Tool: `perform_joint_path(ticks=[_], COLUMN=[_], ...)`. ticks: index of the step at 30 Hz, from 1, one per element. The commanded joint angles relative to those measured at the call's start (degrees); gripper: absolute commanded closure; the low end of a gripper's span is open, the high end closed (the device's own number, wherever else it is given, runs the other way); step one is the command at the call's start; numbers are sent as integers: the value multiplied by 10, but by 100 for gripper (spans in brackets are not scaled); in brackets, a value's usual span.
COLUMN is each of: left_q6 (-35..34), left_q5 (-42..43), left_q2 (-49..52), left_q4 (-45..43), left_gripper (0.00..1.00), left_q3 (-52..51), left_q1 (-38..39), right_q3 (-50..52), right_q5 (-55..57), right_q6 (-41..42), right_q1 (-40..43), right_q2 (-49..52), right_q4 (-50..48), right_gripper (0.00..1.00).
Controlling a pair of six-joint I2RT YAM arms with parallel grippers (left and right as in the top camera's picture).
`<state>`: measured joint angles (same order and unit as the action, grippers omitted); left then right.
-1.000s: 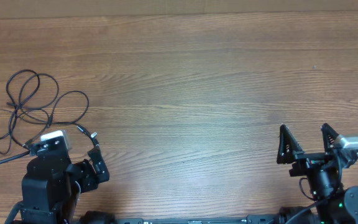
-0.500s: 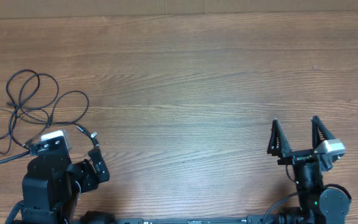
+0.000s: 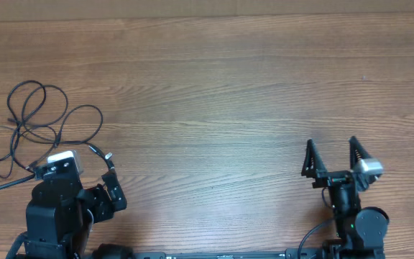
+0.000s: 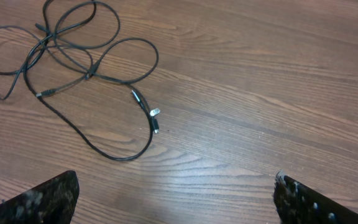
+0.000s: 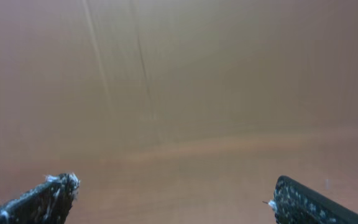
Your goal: Untangle cables
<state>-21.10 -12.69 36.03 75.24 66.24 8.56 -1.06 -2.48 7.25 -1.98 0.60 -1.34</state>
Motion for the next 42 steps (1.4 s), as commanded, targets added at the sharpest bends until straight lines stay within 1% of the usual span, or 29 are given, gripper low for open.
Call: perform_joint_path(ticks=[1,38,42], left_q6=[-12,-12,-12], left_q5=[-8,-8,-9], left_q2=[-1,-1,-2], left_q4=[-1,-1,-4], left_gripper=[0,1,1], left_q3=[-2,-2,-16], left_q1=[1,1,1], right_q3=[6,6,6], right_q5=[12,14,14], right_q6=[-2,-2,-2], right_q1=[-3,-3,-3], right_q2=[-4,1,1], right_q4=[66,62,62], right_gripper=[0,0,0])
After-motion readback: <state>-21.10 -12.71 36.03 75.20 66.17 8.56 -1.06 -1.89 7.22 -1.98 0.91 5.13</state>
